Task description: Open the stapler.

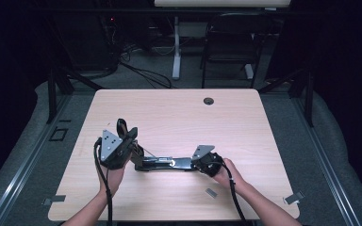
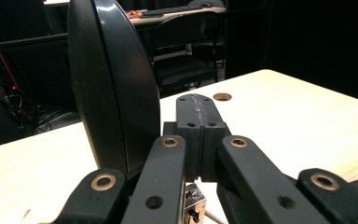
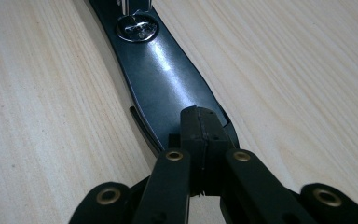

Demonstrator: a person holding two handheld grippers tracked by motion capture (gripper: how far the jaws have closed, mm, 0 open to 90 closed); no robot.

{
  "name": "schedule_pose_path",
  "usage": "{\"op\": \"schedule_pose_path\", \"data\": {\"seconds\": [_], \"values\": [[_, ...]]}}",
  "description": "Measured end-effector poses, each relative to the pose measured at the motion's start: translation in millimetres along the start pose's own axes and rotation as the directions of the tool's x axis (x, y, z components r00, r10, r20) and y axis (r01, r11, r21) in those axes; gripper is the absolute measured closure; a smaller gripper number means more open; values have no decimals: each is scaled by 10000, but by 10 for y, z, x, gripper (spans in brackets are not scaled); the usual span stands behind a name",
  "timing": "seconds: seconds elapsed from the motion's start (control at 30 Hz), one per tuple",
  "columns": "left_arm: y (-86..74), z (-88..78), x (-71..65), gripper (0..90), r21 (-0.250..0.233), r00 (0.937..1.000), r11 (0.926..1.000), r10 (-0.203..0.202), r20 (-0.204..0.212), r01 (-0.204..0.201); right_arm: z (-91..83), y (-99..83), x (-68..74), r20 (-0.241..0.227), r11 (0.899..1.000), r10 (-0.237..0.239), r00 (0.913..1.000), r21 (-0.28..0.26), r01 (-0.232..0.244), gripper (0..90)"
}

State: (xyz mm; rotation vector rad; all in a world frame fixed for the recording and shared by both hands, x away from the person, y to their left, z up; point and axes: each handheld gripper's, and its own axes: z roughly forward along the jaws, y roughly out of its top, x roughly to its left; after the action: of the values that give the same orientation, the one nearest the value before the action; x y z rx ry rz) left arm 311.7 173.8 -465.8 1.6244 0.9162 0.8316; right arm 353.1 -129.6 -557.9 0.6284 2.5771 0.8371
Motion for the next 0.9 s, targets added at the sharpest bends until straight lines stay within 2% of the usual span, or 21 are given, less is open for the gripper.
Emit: {"op": "schedule_pose_path", "data": {"seconds": [0.23,0.33,0.47,0.53,0.57,0.63,0.7,0.77,0.8,0.9], "values": [[-1,-2,1,900,4,10000,10000,-6,-24,6,6,-4,3,-18,9999,71,10000,-91,-71,900],[4,-8,3,900,92,9996,9999,-83,-258,85,5,-3,2,-17,10000,62,10000,-70,-62,900],[2,-13,14,900,112,9995,9999,-119,-299,122,5,-3,2,-19,10000,65,10000,-75,-65,900],[-5,-30,27,900,163,9989,9998,-82,-460,90,6,-4,2,-23,9999,82,10000,-91,-83,900],[-14,-40,57,900,226,9977,9996,-140,-664,156,6,-4,3,-28,9999,84,10000,-86,-84,900],[-36,-39,185,900,528,9959,9966,-591,-685,628,7,-4,1,-36,9999,55,10000,-103,-55,900],[-78,-39,306,900,704,9916,9934,-833,-987,905,5,2,0,9,10000,1,10000,-48,-1,900],[-109,-37,372,900,811,9885,9906,-1007,-1124,1101,6,1,4,21,9999,5,10000,-133,-5,900],[-128,-28,403,900,927,9874,9881,-1119,-1117,1225,1,9,2,18,10000,-52,10000,33,52,900],[-157,-10,437,900,1199,9858,9836,-1213,-1163,1351,5,4,2,-8,10000,17,10000,-34,-17,900]]}}
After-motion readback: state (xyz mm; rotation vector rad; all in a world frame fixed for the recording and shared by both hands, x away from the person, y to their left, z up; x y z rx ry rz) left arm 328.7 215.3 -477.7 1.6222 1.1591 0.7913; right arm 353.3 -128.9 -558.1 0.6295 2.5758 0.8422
